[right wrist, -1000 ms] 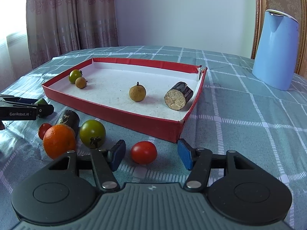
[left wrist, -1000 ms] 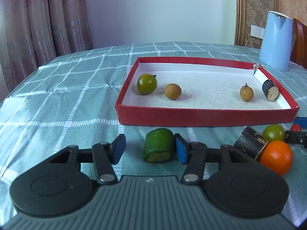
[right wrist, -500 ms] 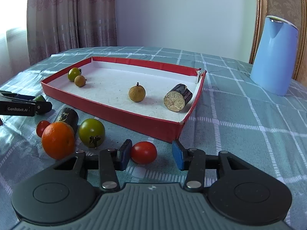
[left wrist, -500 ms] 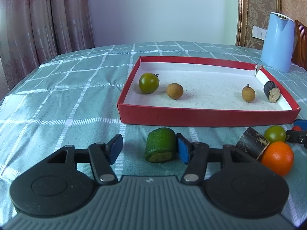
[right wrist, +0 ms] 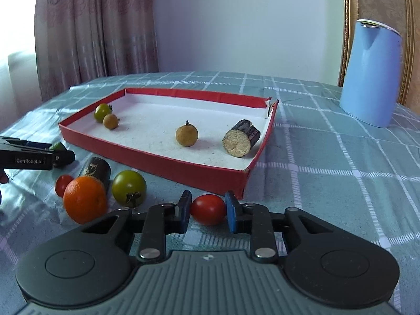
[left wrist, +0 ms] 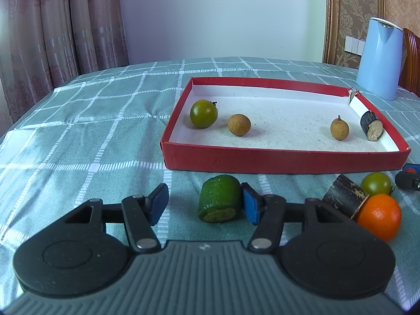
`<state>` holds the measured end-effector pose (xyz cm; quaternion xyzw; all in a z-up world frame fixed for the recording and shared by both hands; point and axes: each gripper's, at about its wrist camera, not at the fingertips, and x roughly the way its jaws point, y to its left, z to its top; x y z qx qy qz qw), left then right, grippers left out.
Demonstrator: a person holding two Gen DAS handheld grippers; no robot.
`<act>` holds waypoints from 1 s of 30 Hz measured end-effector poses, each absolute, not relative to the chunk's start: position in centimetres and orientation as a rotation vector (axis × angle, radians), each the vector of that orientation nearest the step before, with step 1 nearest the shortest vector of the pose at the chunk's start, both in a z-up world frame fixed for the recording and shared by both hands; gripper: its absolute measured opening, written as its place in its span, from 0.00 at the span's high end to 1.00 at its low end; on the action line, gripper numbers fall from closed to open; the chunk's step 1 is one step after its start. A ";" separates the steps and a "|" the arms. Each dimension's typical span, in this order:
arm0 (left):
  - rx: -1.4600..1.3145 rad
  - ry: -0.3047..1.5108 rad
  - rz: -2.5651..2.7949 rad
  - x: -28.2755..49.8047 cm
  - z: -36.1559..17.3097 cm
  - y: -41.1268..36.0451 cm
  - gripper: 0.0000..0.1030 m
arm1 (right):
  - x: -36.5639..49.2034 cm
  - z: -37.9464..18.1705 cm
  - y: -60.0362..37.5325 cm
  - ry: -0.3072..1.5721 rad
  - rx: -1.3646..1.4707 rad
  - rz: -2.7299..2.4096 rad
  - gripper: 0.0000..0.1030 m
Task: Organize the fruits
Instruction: 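Grasp the cucumber chunk with the left gripper while the right gripper grasps the red tomato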
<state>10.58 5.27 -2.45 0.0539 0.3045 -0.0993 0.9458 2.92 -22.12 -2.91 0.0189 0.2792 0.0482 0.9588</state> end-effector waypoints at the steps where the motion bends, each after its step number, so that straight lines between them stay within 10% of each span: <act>1: 0.110 0.620 -0.202 10.6 -2.5 5.3 0.45 | 2.9 -2.9 -22.2 0.565 0.046 0.096 0.74; 16: 0.134 0.603 -0.262 10.1 -2.3 4.7 0.72 | 3.0 -2.9 -22.3 0.572 0.052 0.089 0.74; 30: 0.115 0.588 -0.244 9.7 -2.1 5.1 0.72 | 2.7 -2.8 -22.3 0.557 0.053 0.094 0.74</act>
